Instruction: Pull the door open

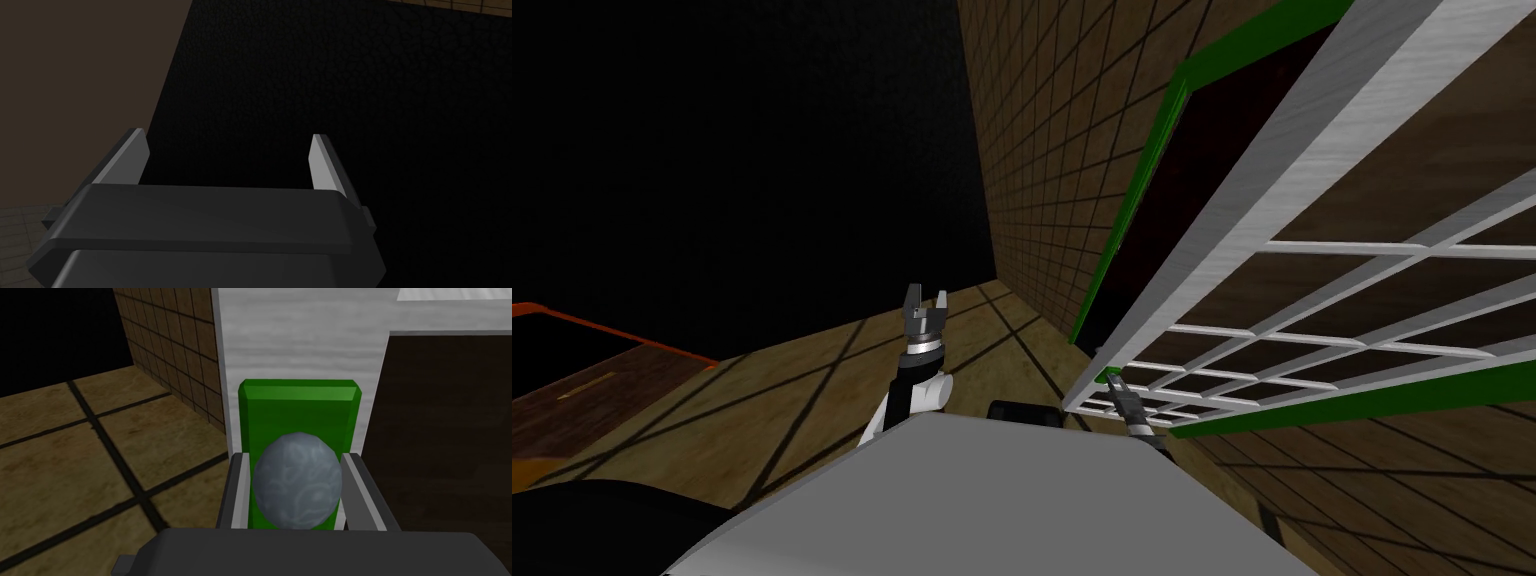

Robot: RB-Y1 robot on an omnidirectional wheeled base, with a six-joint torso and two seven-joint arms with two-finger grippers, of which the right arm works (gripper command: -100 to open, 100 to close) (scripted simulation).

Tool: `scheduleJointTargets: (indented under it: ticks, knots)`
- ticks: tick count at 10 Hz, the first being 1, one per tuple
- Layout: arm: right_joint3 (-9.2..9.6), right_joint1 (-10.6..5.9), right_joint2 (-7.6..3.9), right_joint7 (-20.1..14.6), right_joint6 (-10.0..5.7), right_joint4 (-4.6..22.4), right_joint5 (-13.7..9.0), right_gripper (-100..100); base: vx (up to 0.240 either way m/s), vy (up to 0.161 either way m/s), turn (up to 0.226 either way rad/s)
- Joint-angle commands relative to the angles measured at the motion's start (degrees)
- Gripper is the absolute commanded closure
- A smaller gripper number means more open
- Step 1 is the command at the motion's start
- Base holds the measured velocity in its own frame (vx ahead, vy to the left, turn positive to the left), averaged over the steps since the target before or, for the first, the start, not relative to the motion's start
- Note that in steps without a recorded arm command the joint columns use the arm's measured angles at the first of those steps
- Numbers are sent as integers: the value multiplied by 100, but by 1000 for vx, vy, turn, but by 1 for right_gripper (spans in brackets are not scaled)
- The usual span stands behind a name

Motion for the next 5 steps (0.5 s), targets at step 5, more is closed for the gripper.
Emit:
scheduleJointTargets:
  ticks: [5]
  knots:
    - [131,67,-90,-172,-271,151,91,100,-175,-47,107]
